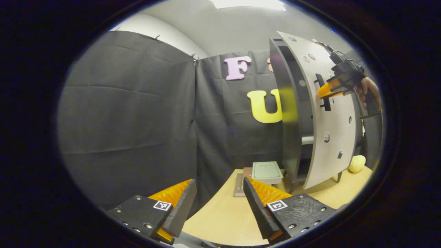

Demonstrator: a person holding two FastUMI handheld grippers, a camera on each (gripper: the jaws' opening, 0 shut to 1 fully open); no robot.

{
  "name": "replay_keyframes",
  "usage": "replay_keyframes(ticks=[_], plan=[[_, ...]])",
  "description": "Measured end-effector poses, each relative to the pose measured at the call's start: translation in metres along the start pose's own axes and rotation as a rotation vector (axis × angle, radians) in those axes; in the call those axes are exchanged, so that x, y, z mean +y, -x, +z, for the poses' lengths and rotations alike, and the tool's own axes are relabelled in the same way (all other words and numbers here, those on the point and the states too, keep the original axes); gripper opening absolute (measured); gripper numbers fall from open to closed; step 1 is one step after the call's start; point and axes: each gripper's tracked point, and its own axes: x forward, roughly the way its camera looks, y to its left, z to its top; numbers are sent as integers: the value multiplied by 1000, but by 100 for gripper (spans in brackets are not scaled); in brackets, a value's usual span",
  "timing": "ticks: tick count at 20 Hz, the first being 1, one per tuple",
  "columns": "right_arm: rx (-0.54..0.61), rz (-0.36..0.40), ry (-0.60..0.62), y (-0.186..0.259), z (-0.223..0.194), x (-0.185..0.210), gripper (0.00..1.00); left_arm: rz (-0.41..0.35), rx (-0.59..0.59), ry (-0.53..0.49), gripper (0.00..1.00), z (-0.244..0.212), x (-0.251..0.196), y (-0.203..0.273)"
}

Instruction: Open the cabinet door with the right hand, grasp the bottle in the cabinet with the left hand and place it on the coaster, then close the cabinet door with the right hand.

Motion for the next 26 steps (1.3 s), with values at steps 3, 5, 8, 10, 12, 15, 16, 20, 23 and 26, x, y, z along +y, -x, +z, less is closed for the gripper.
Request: replay_keyframes(ticks=[3, 5, 8, 10, 12, 15, 16, 20, 23, 26], plan=[[10, 46, -17, 4, 0, -3, 14, -78, -24, 3, 83, 14, -33, -12], [13, 73, -30, 3, 0, -7, 14, -122, -45, 6, 83, 26, -57, -19], [16, 105, -26, 3, 0, -9, 14, -184, -69, 14, 83, 44, -101, -25], [18, 139, -47, 4, 1, -12, 14, -212, -90, 22, 83, 56, -130, -24], [28, 171, -51, 7, 0, -16, 14, -228, -99, 27, 85, 63, -157, -20], [37, 209, -54, 11, -4, -22, 14, -266, -97, 29, 82, 69, -200, -11], [36, 216, -59, 12, -4, -26, 14, -277, -100, 24, 82, 73, -213, -6], [38, 243, -79, 14, -4, -35, 14, -322, -106, 2, 82, 83, -268, 4], [31, 233, -64, 18, -4, -43, 14, -361, -108, 17, 85, 89, -307, 11], [26, 213, -65, 23, -4, -53, 14, -382, -109, 16, 84, 89, -337, 19]])
